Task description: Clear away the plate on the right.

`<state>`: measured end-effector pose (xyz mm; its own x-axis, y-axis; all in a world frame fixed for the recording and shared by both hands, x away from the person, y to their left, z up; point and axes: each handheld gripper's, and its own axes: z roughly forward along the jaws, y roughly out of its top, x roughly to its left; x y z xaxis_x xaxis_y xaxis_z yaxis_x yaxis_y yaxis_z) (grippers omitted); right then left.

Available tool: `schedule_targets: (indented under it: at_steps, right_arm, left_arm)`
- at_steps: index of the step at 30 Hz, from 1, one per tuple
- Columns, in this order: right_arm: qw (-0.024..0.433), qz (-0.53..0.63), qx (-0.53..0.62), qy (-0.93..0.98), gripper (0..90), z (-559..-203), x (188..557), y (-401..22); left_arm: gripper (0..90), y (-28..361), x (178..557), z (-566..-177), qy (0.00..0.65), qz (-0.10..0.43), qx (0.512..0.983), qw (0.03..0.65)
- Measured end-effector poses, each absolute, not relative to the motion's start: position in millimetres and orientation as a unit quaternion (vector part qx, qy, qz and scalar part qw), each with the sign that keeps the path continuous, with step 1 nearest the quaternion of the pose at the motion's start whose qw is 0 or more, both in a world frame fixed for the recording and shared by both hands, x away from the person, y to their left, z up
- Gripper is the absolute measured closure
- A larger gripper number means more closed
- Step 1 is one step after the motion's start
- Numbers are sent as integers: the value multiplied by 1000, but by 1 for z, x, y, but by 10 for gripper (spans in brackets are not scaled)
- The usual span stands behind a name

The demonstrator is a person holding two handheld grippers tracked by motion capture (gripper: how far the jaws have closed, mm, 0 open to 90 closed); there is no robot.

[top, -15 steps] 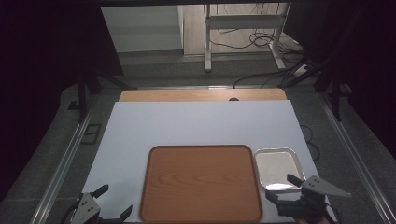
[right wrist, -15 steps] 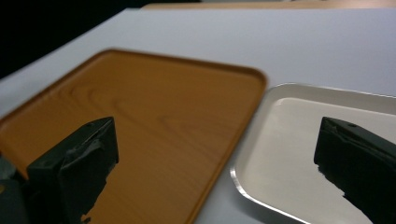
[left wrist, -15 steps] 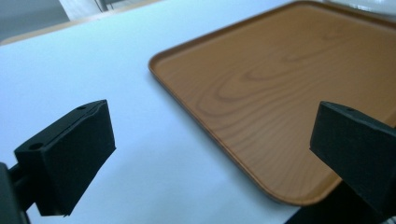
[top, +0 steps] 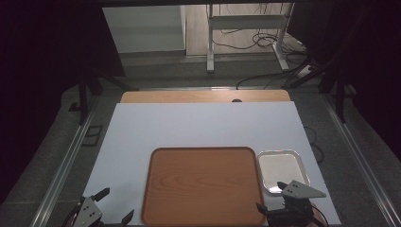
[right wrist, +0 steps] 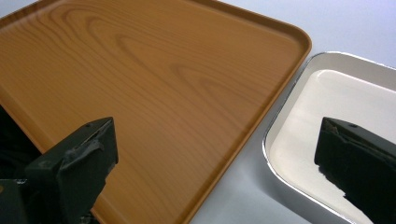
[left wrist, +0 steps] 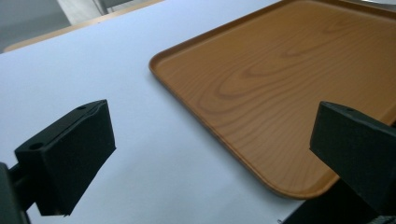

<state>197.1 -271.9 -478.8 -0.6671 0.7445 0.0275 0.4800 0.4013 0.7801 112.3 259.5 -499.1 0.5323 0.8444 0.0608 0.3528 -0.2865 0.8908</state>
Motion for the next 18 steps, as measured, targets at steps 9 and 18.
schedule_targets:
  at_steps: [9,18]
  right_arm:
    - [164,387,367,830,0,-480,197,-269]
    - [152,405,383,816,0,-479,200,-276]
  left_arm:
    - [0,256,112,-499,384,277,764,438]
    - [0,258,113,-499,391,272,759,444]
